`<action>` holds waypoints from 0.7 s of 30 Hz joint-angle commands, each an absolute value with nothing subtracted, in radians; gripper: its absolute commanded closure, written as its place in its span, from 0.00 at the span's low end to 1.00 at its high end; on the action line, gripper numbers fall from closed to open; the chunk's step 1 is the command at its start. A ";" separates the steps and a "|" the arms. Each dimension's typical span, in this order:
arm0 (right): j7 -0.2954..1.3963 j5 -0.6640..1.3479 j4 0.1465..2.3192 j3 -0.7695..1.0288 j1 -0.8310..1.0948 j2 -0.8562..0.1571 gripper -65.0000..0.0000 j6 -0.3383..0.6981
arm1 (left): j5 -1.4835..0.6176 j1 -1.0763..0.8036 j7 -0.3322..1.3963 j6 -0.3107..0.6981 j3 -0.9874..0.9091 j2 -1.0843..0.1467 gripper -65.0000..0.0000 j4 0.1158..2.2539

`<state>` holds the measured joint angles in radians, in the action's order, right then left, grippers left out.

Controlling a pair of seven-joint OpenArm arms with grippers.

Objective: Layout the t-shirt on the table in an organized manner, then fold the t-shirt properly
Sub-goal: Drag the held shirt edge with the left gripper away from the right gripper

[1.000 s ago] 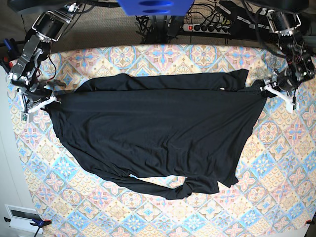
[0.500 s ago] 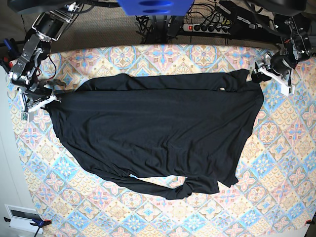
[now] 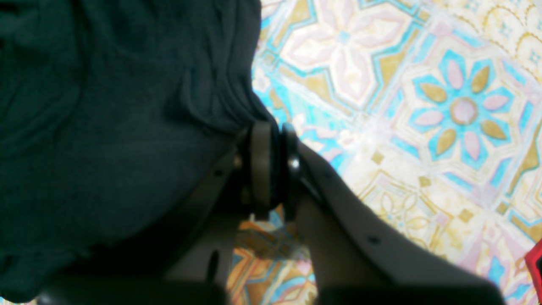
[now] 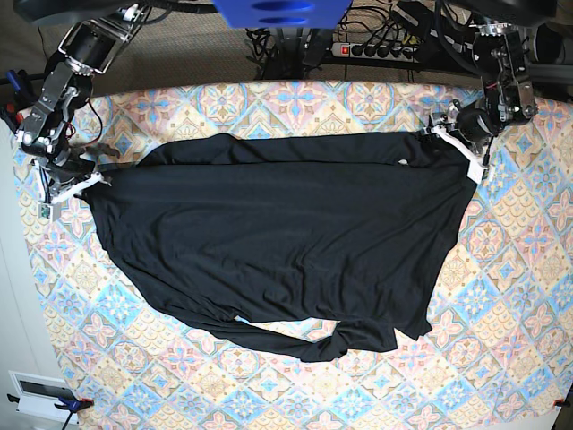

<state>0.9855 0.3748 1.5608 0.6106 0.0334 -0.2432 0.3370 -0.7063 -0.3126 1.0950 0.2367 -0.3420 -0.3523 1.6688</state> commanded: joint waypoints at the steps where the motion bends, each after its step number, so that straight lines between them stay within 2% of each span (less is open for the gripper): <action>1: 0.966 0.384 1.583 0.615 0.021 -0.263 1.00 0.338 | -0.704 -0.320 1.118 0.239 -0.321 -0.355 0.61 1.673; 5: 0.966 0.384 1.583 0.615 0.021 -0.263 1.00 0.338 | -0.714 -0.337 1.119 0.246 -0.302 -0.360 0.98 1.681; 6: 0.966 0.384 1.583 0.615 0.019 -0.263 1.00 0.338 | -0.714 -0.346 1.119 0.246 -0.303 -0.360 1.00 1.687; 14: 0.966 0.384 1.583 0.616 0.015 -0.263 1.00 0.338 | -0.811 -0.504 1.119 0.246 -0.305 -0.476 1.00 1.985; 21: 0.958 0.384 1.572 0.618 0.013 -0.263 1.00 0.338 | -1.227 -0.587 1.118 0.246 -0.349 -0.694 1.00 2.031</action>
